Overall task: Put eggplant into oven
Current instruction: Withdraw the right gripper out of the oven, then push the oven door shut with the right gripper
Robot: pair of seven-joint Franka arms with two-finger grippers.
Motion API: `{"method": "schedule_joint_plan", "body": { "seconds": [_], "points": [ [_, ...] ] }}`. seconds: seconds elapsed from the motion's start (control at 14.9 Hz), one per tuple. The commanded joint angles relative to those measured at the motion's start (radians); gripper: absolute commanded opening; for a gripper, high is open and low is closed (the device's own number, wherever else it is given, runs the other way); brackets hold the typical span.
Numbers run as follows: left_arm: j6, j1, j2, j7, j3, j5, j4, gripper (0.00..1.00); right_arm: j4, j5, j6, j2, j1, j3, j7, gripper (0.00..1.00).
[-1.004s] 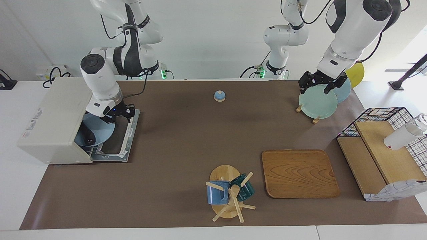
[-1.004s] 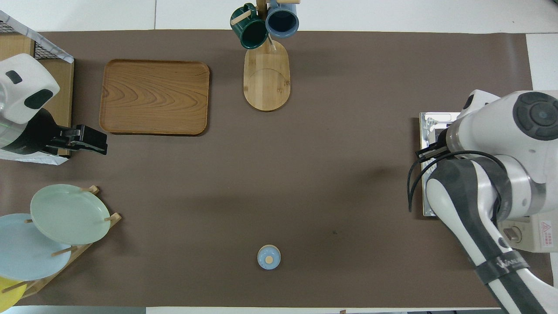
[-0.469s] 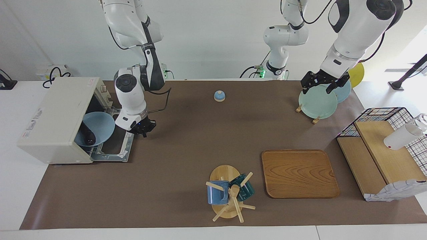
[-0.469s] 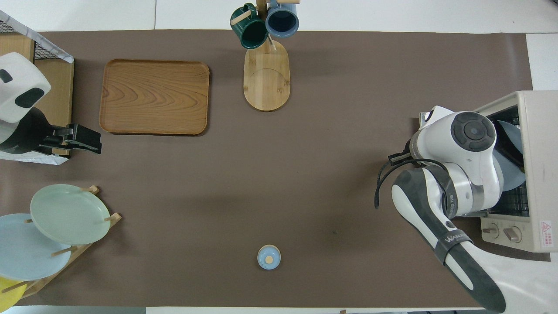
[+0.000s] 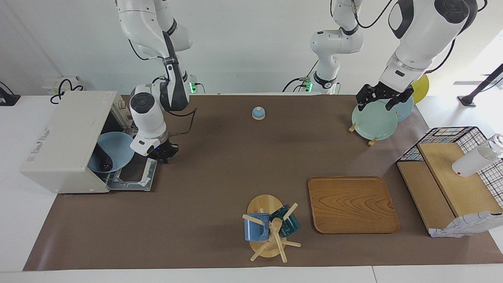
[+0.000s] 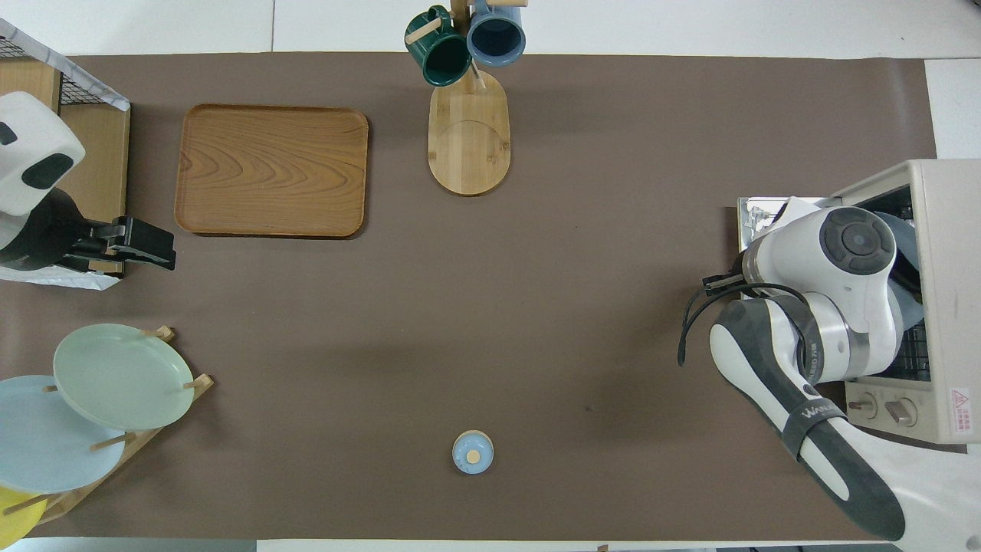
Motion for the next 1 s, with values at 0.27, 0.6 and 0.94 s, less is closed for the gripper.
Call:
{"method": "schedule_joint_plan", "body": {
  "seconds": [0.27,0.6,0.94],
  "points": [
    [0.000,0.018,-0.024,0.004,-0.001,-0.002,-0.017,1.00,-0.020,-0.060,0.011,-0.019,-0.038,0.003,-0.092,0.00],
    [0.002,0.017,-0.024,0.004,-0.001,-0.002,-0.017,1.00,0.263,-0.155,-0.315,0.000,-0.061,0.006,-0.178,0.00],
    [0.000,0.017,-0.024,0.004,-0.001,0.000,-0.017,1.00,0.323,-0.128,-0.427,-0.048,-0.156,0.004,-0.300,0.00]
  ]
}}
